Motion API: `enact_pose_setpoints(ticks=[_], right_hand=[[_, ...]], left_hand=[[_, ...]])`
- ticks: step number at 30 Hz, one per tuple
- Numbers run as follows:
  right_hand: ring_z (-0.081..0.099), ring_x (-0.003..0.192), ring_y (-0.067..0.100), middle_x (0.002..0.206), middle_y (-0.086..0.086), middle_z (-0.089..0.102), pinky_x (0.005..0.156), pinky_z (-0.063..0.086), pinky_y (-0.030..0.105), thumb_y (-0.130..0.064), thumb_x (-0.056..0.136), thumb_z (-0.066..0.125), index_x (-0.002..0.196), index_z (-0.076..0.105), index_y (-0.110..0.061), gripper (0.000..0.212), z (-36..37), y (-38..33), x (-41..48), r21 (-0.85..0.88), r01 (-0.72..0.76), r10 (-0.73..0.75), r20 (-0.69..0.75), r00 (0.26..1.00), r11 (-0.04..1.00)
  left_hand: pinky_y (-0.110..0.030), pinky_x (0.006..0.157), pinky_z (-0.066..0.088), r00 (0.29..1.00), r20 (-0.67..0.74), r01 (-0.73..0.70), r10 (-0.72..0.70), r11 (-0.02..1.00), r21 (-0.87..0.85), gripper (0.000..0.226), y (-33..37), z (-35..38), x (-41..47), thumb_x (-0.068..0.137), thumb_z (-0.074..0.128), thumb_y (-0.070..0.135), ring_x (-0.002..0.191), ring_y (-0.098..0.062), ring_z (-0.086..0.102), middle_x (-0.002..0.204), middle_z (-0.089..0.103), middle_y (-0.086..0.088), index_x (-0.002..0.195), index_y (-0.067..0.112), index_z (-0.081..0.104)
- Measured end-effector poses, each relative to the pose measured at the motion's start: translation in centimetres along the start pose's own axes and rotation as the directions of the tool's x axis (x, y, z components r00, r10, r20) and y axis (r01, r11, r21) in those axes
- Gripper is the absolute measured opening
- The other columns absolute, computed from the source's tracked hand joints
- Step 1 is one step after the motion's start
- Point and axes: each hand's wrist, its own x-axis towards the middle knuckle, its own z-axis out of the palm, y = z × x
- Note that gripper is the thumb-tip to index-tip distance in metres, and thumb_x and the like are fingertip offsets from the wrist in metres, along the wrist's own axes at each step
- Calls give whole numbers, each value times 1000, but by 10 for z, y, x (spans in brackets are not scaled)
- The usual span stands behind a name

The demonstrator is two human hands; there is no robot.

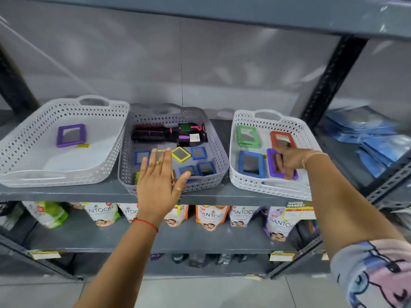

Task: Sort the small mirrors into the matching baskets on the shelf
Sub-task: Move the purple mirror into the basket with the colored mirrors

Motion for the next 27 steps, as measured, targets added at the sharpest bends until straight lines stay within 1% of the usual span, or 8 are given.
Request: enact_pose_setpoints(ticks=[1, 3, 6, 8, 10, 12, 22, 27], right_hand=[[48, 76, 10, 71, -11, 46, 49, 42, 4, 12, 71, 68, 146, 7, -10, 99, 6, 1, 7, -6, -22, 22, 6, 1000, 1000], [37, 92, 7, 73, -20, 29, 52, 38, -4, 0, 84, 59, 145, 11, -6, 78, 17, 5, 18, -5, -51, 50, -14, 999, 999], [23, 104, 9, 78, -21, 28, 58, 34, 11, -6, 88, 56, 144, 15, -4, 70, 22, 10, 25, 21, -83, 83, -13, 996, 996], [29, 107, 11, 102, -12, 42, 62, 31, 13, -3, 84, 60, 145, 12, -4, 78, 21, 12, 27, 16, -116, 116, -16, 993, 993], [42, 123, 21, 131, 7, 48, 80, 37, 18, -3, 79, 66, 146, 8, -8, 88, 20, 14, 28, -9, -114, 113, -31, 993, 993], [33, 137, 32, 149, 17, 33, 102, 35, 34, -7, 82, 64, 146, 11, -10, 83, 22, 13, 25, -71, -101, 98, -41, 994, 992], [17, 143, 33, 157, 13, 13, 116, 19, 44, -18, 86, 61, 146, 7, -15, 82, 22, 15, 17, -188, -127, 117, -64, 991, 974], [14, 144, 32, 157, 13, 9, 118, 18, 42, -7, 81, 66, 146, 3, -10, 91, 5, -2, -5, -163, -122, 121, -19, 992, 979]], left_hand=[[-41, 111, 10, 1000, 1, -2, 2, 1000, 3, 86, 0, 0, 0, 89, 10, 66, 134, -33, 27, 135, 48, -20, 134, -2, 39], [-41, 111, 10, 1000, 2, -7, 7, 1000, 12, 87, 0, 0, 0, 89, 10, 66, 134, -33, 28, 135, 48, -20, 135, -2, 39], [-41, 111, 11, 1000, 10, -10, 10, 1000, 15, 87, -1, 0, 1, 89, 8, 66, 134, -33, 27, 135, 48, -20, 135, -1, 39], [-42, 111, 12, 1000, 11, -12, 12, 1000, 10, 87, -1, 0, 1, 89, 8, 66, 134, -34, 28, 134, 49, -20, 134, -2, 40], [-42, 110, 12, 1000, 7, -18, 18, 1000, 5, 86, -1, 0, 1, 90, 10, 65, 133, -35, 30, 133, 50, -20, 133, -2, 40], [-41, 110, 12, 1000, 7, -22, 22, 1000, 5, 85, -1, 0, 1, 90, 10, 64, 132, -35, 30, 132, 51, -20, 134, -2, 40], [-39, 111, 9, 1000, 9, -25, 25, 1000, 3, 85, -2, 0, 1, 90, 10, 65, 133, -34, 29, 131, 52, -21, 135, -2, 38], [-37, 110, 8, 999, 2, -33, 33, 999, -8, 85, -1, -1, 0, 90, 11, 65, 133, -34, 29, 131, 52, -21, 135, -2, 38]])
